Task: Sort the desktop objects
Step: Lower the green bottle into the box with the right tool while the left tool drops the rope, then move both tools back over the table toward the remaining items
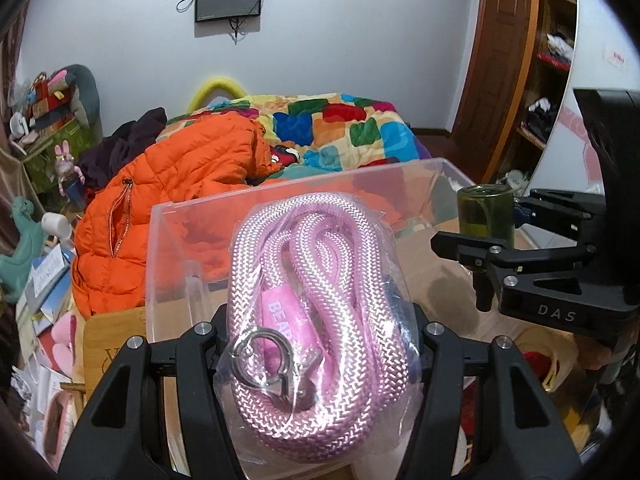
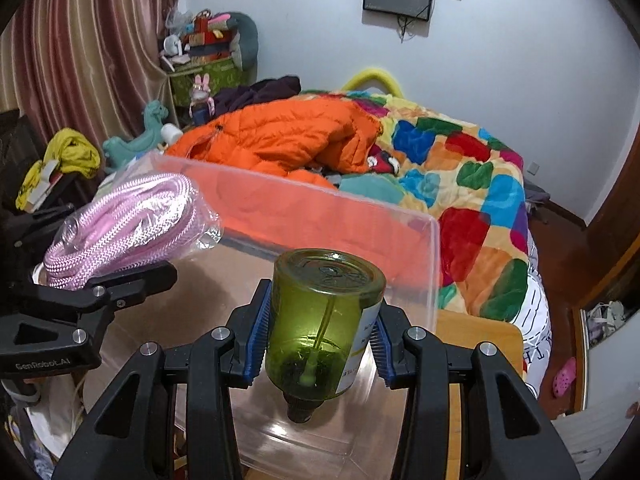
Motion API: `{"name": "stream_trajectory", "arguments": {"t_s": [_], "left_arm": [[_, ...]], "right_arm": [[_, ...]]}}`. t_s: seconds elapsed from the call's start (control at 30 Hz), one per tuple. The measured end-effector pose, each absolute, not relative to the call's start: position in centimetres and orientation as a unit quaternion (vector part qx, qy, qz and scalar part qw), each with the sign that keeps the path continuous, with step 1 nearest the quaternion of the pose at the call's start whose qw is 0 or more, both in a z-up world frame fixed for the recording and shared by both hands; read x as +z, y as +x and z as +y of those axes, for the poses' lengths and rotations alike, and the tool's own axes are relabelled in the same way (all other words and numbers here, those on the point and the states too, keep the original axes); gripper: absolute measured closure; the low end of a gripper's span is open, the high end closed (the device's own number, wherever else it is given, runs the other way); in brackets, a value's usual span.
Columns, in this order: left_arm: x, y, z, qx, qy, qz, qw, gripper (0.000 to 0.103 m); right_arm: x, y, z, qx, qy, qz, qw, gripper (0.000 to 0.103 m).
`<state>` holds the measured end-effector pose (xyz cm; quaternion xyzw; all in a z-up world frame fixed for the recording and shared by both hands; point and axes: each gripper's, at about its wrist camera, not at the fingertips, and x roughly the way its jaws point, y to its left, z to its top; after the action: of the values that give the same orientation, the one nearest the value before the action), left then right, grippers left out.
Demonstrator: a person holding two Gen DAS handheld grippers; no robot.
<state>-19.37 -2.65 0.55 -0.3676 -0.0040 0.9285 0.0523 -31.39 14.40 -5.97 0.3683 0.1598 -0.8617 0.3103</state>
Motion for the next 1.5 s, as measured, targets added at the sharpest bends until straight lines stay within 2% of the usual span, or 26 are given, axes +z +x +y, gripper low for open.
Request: {"name": "stream_trajectory", "arguments": {"t_s": [0.23,0.7,0.87,0.97,1.13,1.33,1.5], "left_arm": [[0.1,-19.6,-1.9,0.927,-0.372,0.032,0.036,0.045],[0.0,-19.9,-1.8,0.923,-0.382,0.030,0.028,0.044],[0.2,-20.0,-2.0,0.922,-0.386,0.019,0.028,0.043],[0.3,-20.0,-2.2,0.921,-0.389,0.008,0.033,0.042],[0.9,-19.8,-2.4,0.923,-0.384,-0.007,0.039,0.041],[2.9,-18.4,-1.4,0.935,-0.353,0.026,0.028,0.040],[4.0,-17.1,-0.6,0.940,-0.339,0.041,0.030,0.034]], "right_arm": [[-7.0,-31.6,13.7,-0.847,0.391,0.192,0.305,0.063],[-6.8,-30.6,13.2,-0.849,0.385,0.217,0.290,0.062],[-6.1,-30.2,13.9,-0.858,0.371,0.212,0.285,0.043],[-5.5,-29.5,14.4,-0.867,0.353,0.217,0.277,0.038],[-4.5,-28.7,14.8,-0.876,0.336,0.217,0.270,0.034],[-3.5,-27.7,15.4,-0.882,0.320,0.215,0.271,0.034],[-2.9,-26.8,15.7,-0.886,0.310,0.213,0.271,0.033]]}}
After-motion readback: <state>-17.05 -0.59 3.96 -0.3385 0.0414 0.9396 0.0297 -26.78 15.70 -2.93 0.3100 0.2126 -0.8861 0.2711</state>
